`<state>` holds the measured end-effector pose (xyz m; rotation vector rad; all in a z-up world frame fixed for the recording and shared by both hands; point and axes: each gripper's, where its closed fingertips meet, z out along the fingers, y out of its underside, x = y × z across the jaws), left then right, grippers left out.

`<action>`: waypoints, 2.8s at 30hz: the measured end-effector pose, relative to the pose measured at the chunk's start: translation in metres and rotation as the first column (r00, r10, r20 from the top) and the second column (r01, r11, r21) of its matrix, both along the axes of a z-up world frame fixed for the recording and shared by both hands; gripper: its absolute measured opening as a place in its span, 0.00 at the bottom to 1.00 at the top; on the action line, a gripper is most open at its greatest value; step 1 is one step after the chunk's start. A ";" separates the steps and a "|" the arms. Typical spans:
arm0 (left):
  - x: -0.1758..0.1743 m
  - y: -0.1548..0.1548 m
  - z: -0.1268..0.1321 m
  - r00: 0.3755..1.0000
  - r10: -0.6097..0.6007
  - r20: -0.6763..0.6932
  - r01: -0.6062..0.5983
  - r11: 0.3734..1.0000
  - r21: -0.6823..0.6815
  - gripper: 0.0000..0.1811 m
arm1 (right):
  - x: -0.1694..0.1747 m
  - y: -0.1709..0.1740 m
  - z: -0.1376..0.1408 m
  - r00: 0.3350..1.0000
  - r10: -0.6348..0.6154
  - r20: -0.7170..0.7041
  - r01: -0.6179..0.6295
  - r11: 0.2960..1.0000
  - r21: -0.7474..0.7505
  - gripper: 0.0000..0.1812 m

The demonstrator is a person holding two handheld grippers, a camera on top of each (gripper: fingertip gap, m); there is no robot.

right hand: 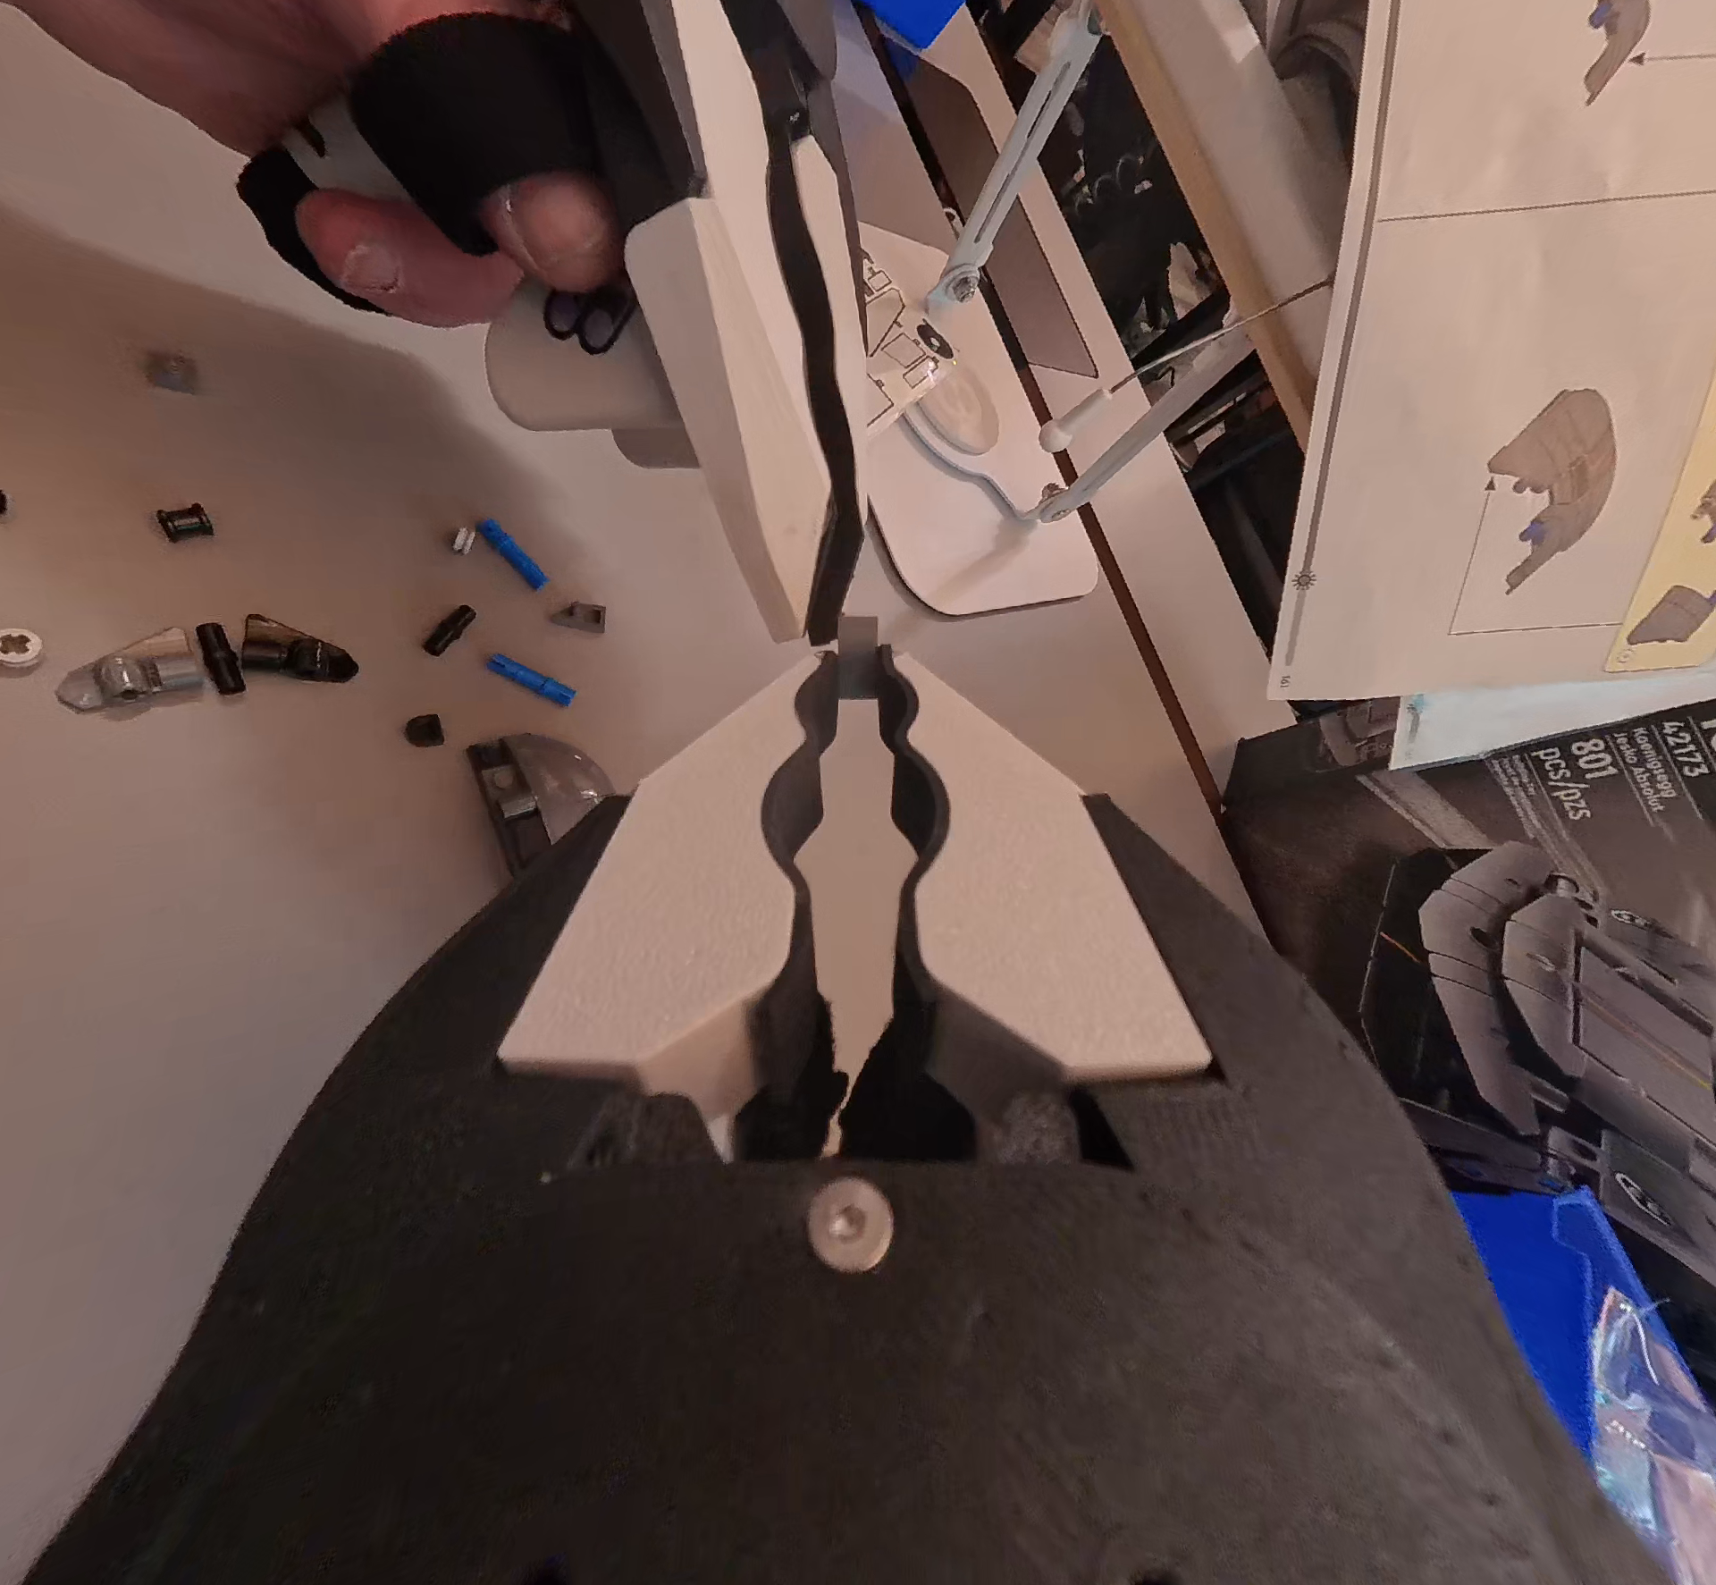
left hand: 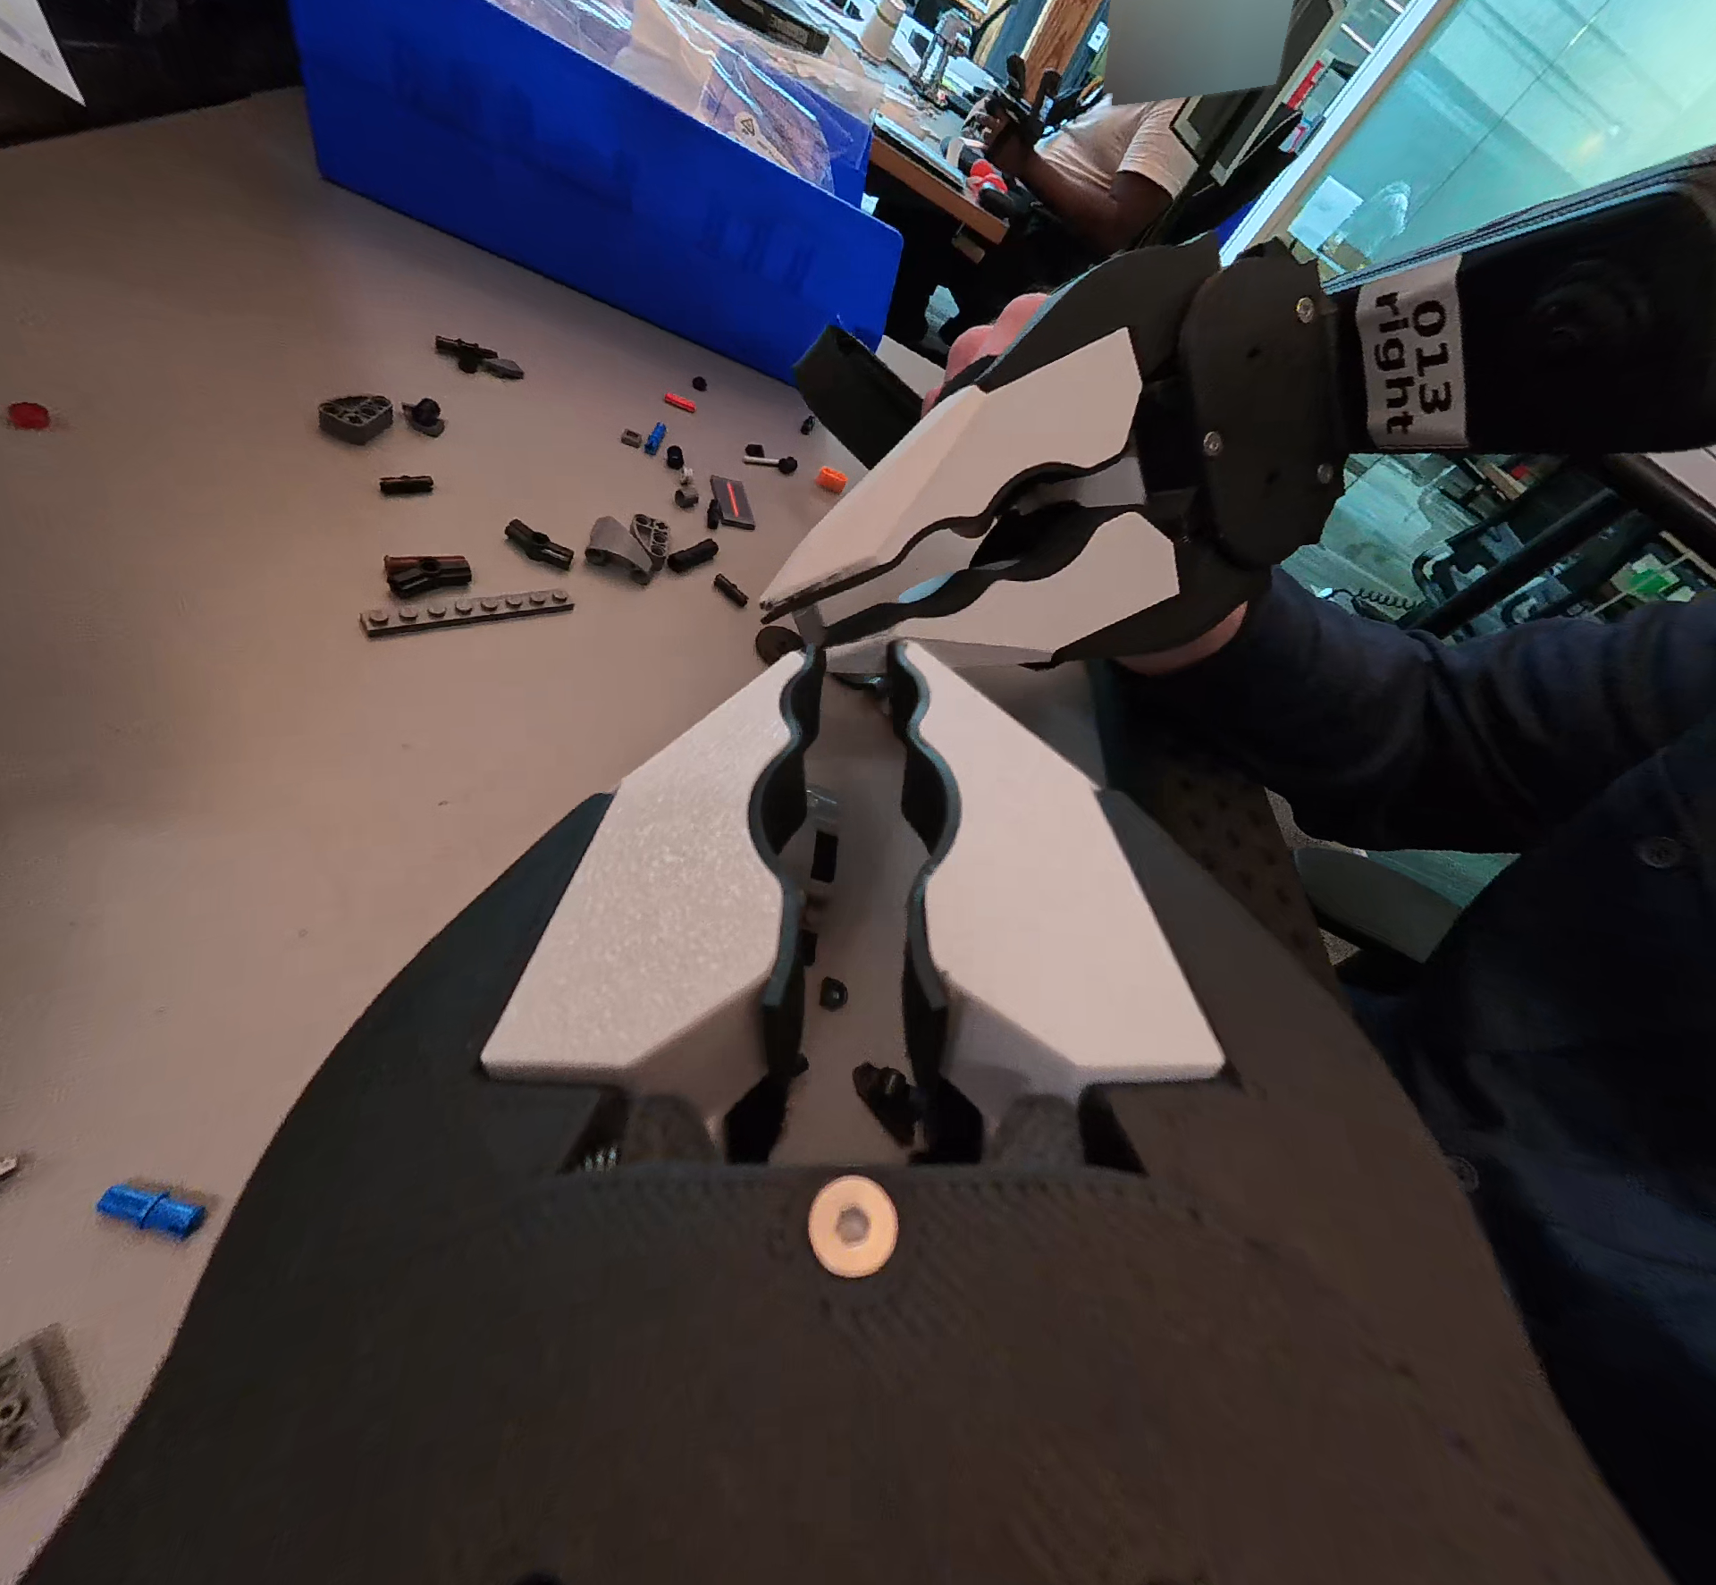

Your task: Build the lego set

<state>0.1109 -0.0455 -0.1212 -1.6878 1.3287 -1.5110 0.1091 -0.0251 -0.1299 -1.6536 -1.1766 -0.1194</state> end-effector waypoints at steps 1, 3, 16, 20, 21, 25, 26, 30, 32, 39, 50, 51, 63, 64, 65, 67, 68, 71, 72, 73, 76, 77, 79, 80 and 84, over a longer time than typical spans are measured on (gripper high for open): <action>0.000 0.001 0.000 1.000 0.004 -0.001 -0.004 1.000 0.002 0.05 | 0.000 0.000 0.000 1.000 0.000 -0.001 0.000 1.000 0.000 0.04; 0.000 0.001 -0.001 1.000 0.005 -0.004 -0.005 1.000 0.001 0.05 | 0.000 0.000 0.000 1.000 0.000 0.006 0.000 1.000 0.001 0.04; -0.004 0.011 -0.002 0.999 0.049 -0.009 -0.049 0.998 -0.043 0.06 | -0.006 -0.004 -0.006 0.999 0.041 0.001 -0.041 0.999 -0.030 0.04; -0.001 0.007 -0.005 0.999 0.029 -0.019 -0.030 0.998 -0.046 0.01 | -0.007 -0.005 -0.006 0.999 0.050 -0.003 -0.050 0.998 -0.035 0.04; -0.001 0.007 -0.005 0.999 0.027 -0.018 -0.028 0.998 -0.050 0.01 | -0.007 -0.005 -0.006 0.999 0.052 -0.008 -0.052 0.998 -0.038 0.04; -0.002 0.008 -0.004 1.000 0.024 -0.007 -0.024 0.997 -0.069 0.01 | -0.008 -0.005 -0.005 0.998 0.057 -0.026 -0.058 0.998 -0.036 0.04; -0.003 0.008 -0.003 1.000 0.024 -0.007 -0.024 0.997 -0.072 0.01 | -0.008 -0.005 -0.004 0.998 0.058 -0.034 -0.060 0.997 -0.038 0.04; -0.005 0.013 0.001 0.999 0.039 0.028 -0.035 0.991 -0.126 0.00 | -0.006 -0.004 -0.005 0.996 0.053 -0.078 -0.058 0.996 -0.071 0.07; -0.007 0.014 0.004 0.998 0.039 0.051 -0.031 0.986 -0.162 0.00 | -0.004 -0.003 -0.004 0.995 0.048 -0.092 -0.056 0.995 -0.078 0.08; -0.005 0.010 0.005 0.997 0.006 0.079 0.013 0.970 -0.244 0.00 | -0.004 -0.004 -0.001 0.991 0.055 -0.122 -0.066 0.995 -0.079 0.06; -0.002 0.011 -0.001 0.998 0.011 0.057 0.004 0.965 -0.262 0.00 | -0.006 -0.005 0.000 0.990 0.064 -0.125 -0.074 0.994 -0.078 0.05; -0.002 0.011 -0.002 0.998 0.012 0.057 0.003 0.965 -0.264 0.00 | -0.005 -0.005 0.000 0.990 0.064 -0.123 -0.073 0.994 -0.075 0.06; -0.014 0.010 -0.022 0.993 0.007 -0.117 -0.015 0.998 -0.068 0.03 | -0.011 -0.013 -0.022 0.990 0.107 -0.097 -0.124 0.972 -0.198 0.04; -0.016 0.008 -0.022 0.992 -0.001 -0.124 -0.004 0.999 -0.043 0.04 | -0.011 -0.016 -0.028 0.989 0.116 -0.093 -0.136 0.962 -0.236 0.04; -0.017 0.009 -0.023 0.989 0.008 -0.145 -0.007 1.000 0.002 0.04 | -0.011 -0.019 -0.033 0.987 0.127 -0.096 -0.149 0.950 -0.276 0.04; -0.020 0.009 -0.028 0.981 0.020 -0.194 0.009 0.989 0.150 0.05 | -0.013 -0.026 -0.045 0.980 0.143 -0.138 -0.186 0.907 -0.378 0.03; -0.022 0.009 -0.033 0.972 0.028 -0.234 0.029 0.972 0.234 0.06 | -0.013 -0.029 -0.050 0.978 0.143 -0.153 -0.195 0.887 -0.419 0.03; -0.020 -0.005 -0.040 0.960 -0.014 -0.281 0.134 0.901 0.412 0.06 | -0.012 -0.034 -0.061 0.976 0.154 -0.154 -0.210 0.851 -0.482 0.03; -0.019 -0.010 -0.040 0.958 -0.029 -0.287 0.160 0.880 0.446 0.06 | -0.011 -0.034 -0.062 0.977 0.154 -0.149 -0.208 0.849 -0.485 0.03; -0.018 -0.012 -0.042 0.954 -0.031 -0.300 0.178 0.859 0.479 0.06 | -0.011 -0.035 -0.062 0.976 0.157 -0.151 -0.211 0.849 -0.485 0.03; -0.017 -0.017 -0.052 0.938 -0.042 -0.344 0.224 0.830 0.511 0.08 | -0.012 -0.036 -0.056 0.969 0.165 -0.185 -0.235 0.850 -0.472 0.03; -0.017 -0.017 -0.055 0.933 -0.037 -0.357 0.232 0.820 0.523 0.08 | -0.012 -0.036 -0.054 0.966 0.166 -0.196 -0.241 0.849 -0.470 0.03; -0.016 -0.016 -0.060 0.926 -0.022 -0.378 0.244 0.798 0.551 0.08 | -0.012 -0.036 -0.052 0.964 0.166 -0.210 -0.248 0.847 -0.470 0.03; -0.014 -0.018 -0.059 0.929 -0.033 -0.368 0.246 0.799 0.548 0.07 | -0.011 -0.036 -0.052 0.963 0.166 -0.212 -0.249 0.846 -0.472 0.03; -0.012 -0.020 -0.063 0.920 -0.037 -0.389 0.268 0.784 0.559 0.05 | -0.013 -0.038 -0.055 0.964 0.173 -0.203 -0.253 0.839 -0.481 0.03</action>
